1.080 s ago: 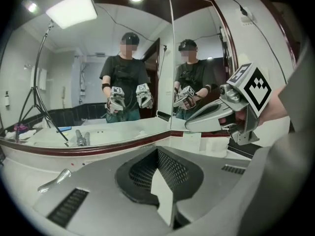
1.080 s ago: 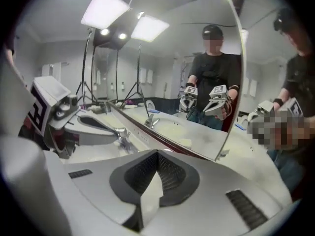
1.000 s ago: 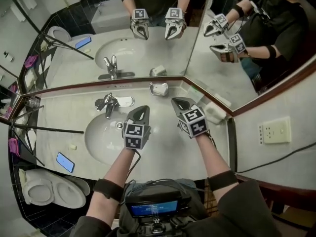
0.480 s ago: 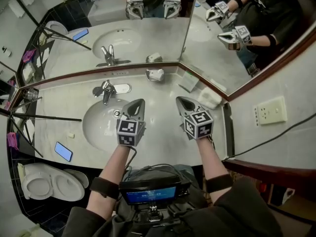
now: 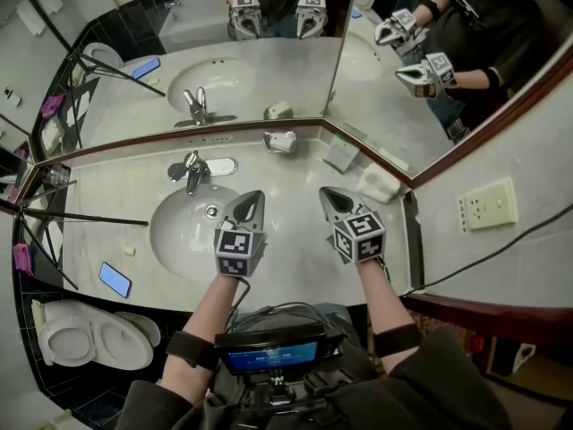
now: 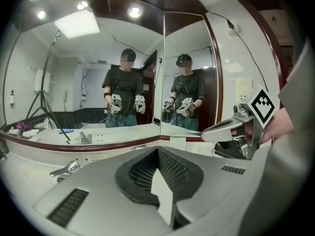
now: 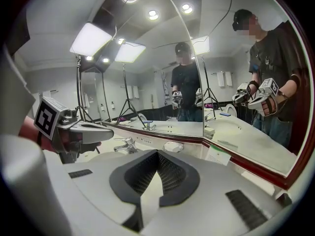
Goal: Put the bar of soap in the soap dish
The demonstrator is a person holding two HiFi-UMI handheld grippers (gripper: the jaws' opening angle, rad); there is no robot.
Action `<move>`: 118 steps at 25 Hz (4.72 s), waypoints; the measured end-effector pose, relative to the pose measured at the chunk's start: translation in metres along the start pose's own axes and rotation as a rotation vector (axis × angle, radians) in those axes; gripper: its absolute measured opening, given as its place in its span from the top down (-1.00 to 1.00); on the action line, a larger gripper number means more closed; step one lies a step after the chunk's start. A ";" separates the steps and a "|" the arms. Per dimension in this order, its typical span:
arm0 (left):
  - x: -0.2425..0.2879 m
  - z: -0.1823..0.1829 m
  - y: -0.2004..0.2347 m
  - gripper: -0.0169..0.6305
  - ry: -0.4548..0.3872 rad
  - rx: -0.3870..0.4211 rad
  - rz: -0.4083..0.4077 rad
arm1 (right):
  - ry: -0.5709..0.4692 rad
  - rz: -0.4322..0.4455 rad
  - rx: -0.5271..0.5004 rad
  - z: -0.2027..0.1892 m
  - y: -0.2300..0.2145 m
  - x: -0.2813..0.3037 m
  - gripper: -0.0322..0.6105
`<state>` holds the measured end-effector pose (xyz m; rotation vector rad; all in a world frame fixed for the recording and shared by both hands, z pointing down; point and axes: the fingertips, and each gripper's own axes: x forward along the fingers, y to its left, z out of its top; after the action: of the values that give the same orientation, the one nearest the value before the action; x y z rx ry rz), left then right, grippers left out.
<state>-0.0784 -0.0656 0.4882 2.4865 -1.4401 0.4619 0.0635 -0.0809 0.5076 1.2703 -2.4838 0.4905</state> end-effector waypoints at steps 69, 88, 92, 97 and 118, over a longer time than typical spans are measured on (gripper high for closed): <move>0.040 -0.018 0.017 0.94 0.057 0.016 -0.001 | 0.260 0.000 -0.289 -0.012 -0.012 0.084 0.30; 0.049 -0.077 -0.107 0.94 0.184 0.101 -0.261 | 0.521 -0.243 -0.102 -0.194 -0.073 -0.023 0.30; 0.054 -0.087 -0.118 0.94 0.208 0.112 -0.277 | 0.587 -0.273 -0.114 -0.222 -0.089 -0.028 0.29; 0.060 -0.091 -0.128 0.94 0.217 0.117 -0.293 | 0.679 -0.299 -0.116 -0.262 -0.100 -0.040 0.25; 0.050 -0.070 -0.099 0.94 0.167 0.064 -0.232 | 0.391 -0.181 -0.090 -0.158 -0.059 -0.034 0.39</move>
<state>0.0204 -0.0323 0.5676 2.5528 -1.0759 0.6593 0.1492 -0.0201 0.6442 1.2159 -2.0270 0.5187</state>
